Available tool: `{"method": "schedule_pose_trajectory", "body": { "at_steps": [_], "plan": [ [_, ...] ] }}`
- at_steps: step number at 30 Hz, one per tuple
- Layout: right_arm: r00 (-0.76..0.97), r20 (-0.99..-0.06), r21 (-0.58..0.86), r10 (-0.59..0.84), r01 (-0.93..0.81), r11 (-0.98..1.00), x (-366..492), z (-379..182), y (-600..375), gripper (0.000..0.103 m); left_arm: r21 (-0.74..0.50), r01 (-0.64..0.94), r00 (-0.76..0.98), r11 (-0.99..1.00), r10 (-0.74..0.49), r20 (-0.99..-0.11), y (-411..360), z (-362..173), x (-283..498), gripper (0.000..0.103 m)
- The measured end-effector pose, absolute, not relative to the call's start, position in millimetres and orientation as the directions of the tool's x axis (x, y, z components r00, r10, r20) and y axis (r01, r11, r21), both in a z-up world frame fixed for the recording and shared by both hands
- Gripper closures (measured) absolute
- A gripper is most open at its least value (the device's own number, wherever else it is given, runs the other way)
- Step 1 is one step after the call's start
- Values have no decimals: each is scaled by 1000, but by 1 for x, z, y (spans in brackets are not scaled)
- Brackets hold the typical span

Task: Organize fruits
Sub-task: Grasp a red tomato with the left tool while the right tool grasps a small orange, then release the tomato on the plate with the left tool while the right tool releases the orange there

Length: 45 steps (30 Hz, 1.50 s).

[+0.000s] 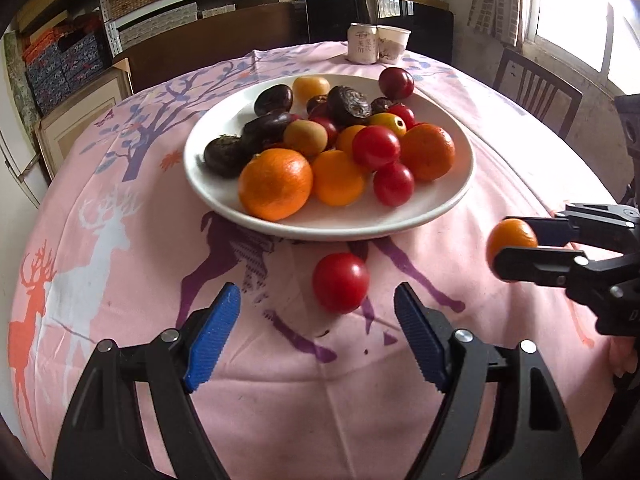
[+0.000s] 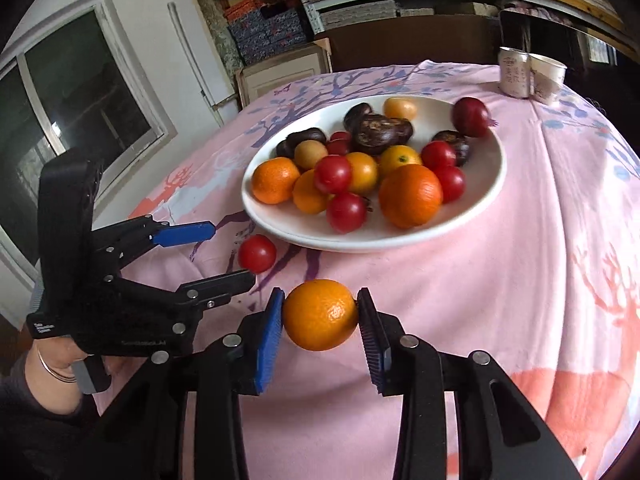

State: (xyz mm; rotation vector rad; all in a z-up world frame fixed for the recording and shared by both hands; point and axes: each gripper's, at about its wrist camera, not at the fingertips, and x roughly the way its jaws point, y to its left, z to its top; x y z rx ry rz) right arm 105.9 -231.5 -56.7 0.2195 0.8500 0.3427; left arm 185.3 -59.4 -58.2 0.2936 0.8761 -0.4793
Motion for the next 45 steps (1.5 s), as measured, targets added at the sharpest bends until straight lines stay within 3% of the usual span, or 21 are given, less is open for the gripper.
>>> {"method": "schedule_pose_trajectory", "body": {
  "at_steps": [2, 3, 5, 17, 28, 29, 30, 31, 32, 33, 34, 38, 40, 42, 45],
  "plan": [
    [614, -696, 339, 372, -177, 924, 98, -61, -245, 66, 36, 522, 525, 852, -288, -801, -68, -63, 191, 45],
    [615, -697, 342, 369, -167, 925, 95, -63, -250, 66, 21, 529, 502, 849, -293, -814, -72, -67, 194, 65],
    [618, -698, 341, 363, -159, 926, 90, -64, -256, 66, 24, 531, 512, 847, -298, -806, -74, -65, 193, 73],
    [653, -641, 367, 404, -201, 908, 100, -33, -261, 66, -33, 518, 552, 855, -363, -750, -53, -25, 171, 74],
    [689, -647, 339, 328, -125, 932, 209, 8, -267, 66, -40, 470, 601, 882, -353, -717, -80, 10, 269, 73],
    [686, -653, 338, 321, -116, 934, 220, 5, -267, 65, -36, 463, 601, 886, -344, -721, -82, 8, 278, 72],
    [684, -656, 341, 318, -106, 934, 227, 2, -268, 64, -30, 452, 605, 891, -331, -724, -84, 6, 286, 62],
    [687, -658, 338, 308, -96, 936, 232, 0, -269, 62, -27, 431, 614, 902, -315, -724, -84, 5, 292, 45],
    [693, -659, 328, 293, -85, 941, 234, -1, -269, 54, -36, 410, 624, 912, -308, -718, -81, 4, 296, 36],
    [700, -654, 326, 286, -80, 942, 233, -1, -269, 51, -48, 391, 634, 919, -307, -709, -77, 5, 297, 20],
    [703, -649, 327, 290, -86, 941, 229, -1, -268, 51, -56, 371, 649, 927, -302, -698, -72, 7, 295, 12],
    [699, -653, 300, 292, -115, 947, 201, -2, -262, 43, -22, 340, 672, 940, -259, -694, -55, 7, 270, 8],
    [702, -649, 287, 293, -130, 949, 177, -3, -259, 29, -23, 331, 665, 943, -250, -704, -44, 4, 250, 5],
    [698, -656, 262, 287, -145, 954, 152, -5, -255, 3, -38, 330, 651, 943, -256, -715, -32, -2, 228, 5],
    [710, -661, 217, 242, -128, 968, 115, -13, -253, 3, -69, 320, 635, 945, -268, -724, -13, -8, 192, 5]
  ]
}}
